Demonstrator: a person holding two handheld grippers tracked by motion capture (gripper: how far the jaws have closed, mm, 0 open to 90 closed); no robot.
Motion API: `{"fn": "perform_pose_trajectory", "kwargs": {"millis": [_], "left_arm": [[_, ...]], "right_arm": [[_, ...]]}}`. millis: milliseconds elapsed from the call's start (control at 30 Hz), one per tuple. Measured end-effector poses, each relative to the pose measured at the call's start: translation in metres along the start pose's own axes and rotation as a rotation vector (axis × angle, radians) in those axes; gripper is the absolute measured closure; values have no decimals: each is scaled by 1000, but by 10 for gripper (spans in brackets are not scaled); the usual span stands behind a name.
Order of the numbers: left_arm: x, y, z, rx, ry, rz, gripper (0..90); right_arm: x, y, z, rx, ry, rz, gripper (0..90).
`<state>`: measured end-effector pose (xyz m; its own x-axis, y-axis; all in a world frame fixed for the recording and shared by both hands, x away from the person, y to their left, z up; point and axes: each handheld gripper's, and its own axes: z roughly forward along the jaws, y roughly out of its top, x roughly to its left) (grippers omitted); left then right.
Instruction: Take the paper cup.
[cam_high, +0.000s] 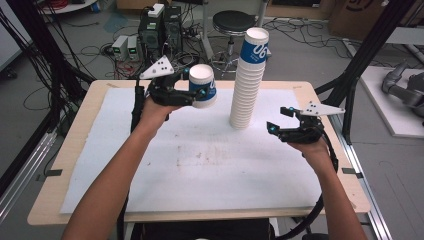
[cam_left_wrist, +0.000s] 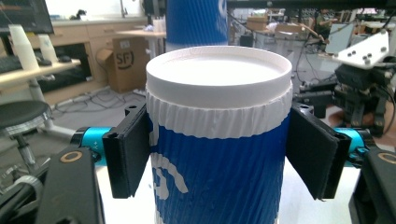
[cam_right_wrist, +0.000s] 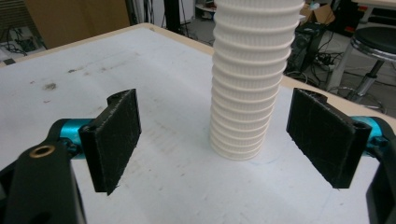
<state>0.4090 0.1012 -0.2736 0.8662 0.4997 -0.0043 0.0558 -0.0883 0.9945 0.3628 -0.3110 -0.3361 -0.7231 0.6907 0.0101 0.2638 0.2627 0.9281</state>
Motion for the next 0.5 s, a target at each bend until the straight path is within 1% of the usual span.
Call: {"fn": "perform_pose_trajectory", "kwargs": {"millis": [100,200,233,333,400,500], "left_arm": [[-4,-20,-4,1,-8,-30,277],[-8,-38,-7,16,-8,-41,277],[-8,-43,-8,24,-11,-39,277],[-10,-50,-12,30,-8,-39,277],[-12,-52,-15,26,-7,-45,277],[-16,-53,-19,22,-7,-41,277]], "right_arm": [[6,-9,4,1,14,15,180],[10,-15,10,-8,23,17,180],[12,-17,12,0,26,24,180],[18,-20,18,3,38,16,180],[20,-20,18,1,45,15,180],[25,-20,17,-5,57,3,180]]}}
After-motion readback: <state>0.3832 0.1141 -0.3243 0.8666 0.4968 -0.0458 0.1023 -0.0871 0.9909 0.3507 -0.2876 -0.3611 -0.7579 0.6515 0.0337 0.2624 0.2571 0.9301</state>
